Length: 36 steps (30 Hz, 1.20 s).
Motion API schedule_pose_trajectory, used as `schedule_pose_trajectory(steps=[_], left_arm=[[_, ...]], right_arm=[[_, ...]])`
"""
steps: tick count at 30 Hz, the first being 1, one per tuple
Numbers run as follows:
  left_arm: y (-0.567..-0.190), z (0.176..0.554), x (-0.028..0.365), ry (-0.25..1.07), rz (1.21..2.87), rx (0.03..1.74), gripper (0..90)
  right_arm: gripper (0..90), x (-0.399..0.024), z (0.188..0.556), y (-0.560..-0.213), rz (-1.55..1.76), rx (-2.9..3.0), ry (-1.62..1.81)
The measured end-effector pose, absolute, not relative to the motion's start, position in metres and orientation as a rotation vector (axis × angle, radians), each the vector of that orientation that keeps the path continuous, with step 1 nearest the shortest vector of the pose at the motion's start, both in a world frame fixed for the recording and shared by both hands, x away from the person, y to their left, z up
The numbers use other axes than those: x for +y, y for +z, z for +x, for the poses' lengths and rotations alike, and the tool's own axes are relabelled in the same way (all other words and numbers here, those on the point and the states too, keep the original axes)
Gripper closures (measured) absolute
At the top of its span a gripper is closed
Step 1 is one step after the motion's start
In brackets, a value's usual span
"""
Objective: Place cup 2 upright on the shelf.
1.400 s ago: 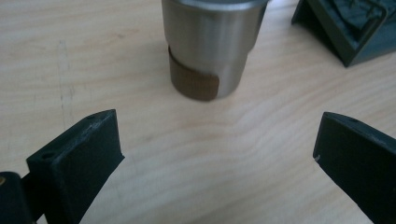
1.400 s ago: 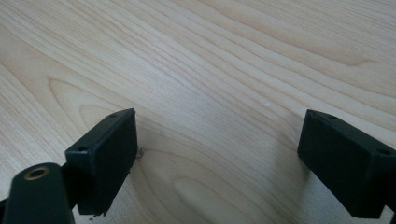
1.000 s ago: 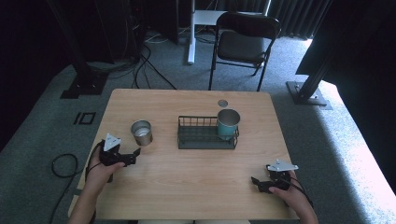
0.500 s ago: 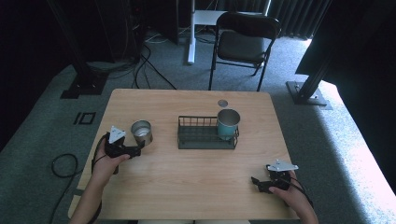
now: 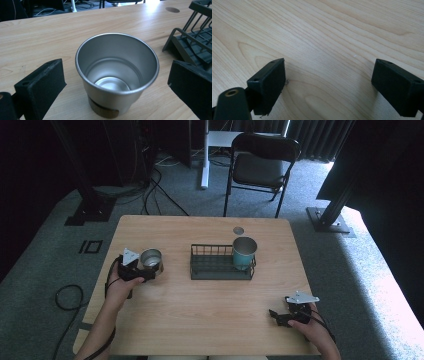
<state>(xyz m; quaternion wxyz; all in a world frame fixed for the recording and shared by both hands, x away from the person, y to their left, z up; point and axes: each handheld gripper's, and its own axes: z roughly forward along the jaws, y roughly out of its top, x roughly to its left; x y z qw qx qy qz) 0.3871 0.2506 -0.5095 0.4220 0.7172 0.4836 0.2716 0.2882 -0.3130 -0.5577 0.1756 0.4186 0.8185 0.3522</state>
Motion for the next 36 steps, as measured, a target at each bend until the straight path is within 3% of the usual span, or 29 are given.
schedule_pose_trajectory(steps=[27,36], left_arm=[[-0.518,0.407,0.234,0.726,1.771,1.231,1.7],[-0.520,0.409,0.231,0.737,1.763,1.226,11.0]], right_arm=[[11.5,-0.313,0.288,-0.558,1.186,2.318,0.998],[11.5,-0.313,0.288,-0.558,1.186,2.318,0.998]])
